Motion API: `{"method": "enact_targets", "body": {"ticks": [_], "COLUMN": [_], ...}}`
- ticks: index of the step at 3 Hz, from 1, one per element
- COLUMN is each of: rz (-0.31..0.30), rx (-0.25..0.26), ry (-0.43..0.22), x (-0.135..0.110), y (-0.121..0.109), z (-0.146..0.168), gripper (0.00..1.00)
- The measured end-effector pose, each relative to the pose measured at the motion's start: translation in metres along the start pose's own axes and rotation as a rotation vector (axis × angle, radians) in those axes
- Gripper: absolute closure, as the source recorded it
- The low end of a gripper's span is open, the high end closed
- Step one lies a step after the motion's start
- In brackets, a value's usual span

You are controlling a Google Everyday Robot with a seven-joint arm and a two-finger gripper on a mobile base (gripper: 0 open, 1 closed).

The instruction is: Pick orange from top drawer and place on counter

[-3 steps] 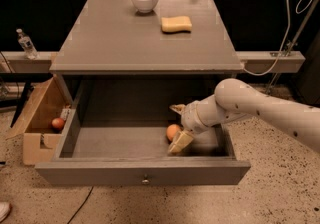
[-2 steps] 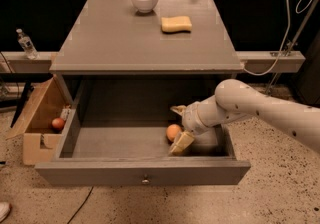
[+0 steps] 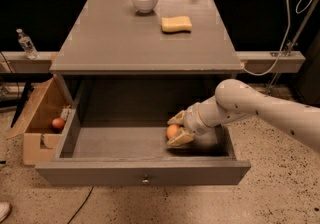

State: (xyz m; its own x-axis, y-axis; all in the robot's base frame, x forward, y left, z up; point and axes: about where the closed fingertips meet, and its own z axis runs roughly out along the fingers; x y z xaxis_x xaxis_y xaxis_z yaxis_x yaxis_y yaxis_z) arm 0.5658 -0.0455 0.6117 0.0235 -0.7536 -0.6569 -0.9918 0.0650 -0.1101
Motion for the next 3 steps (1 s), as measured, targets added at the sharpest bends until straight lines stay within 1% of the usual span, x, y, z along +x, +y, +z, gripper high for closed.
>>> {"method": "enact_targets", "body": {"ticks": [1,2,3], "rz": [-0.006,-0.024,-0.075], "rx": [-0.013,0.004,0.051], "ry": [-0.003,-0.084,-0.217], "x": [0.002,-0.012,-0.047], "y": [0.002,0.004,-0.003], "z": [-0.002,-0.035,-0.128], "gripper": [0.72,0.96,1.0]}}
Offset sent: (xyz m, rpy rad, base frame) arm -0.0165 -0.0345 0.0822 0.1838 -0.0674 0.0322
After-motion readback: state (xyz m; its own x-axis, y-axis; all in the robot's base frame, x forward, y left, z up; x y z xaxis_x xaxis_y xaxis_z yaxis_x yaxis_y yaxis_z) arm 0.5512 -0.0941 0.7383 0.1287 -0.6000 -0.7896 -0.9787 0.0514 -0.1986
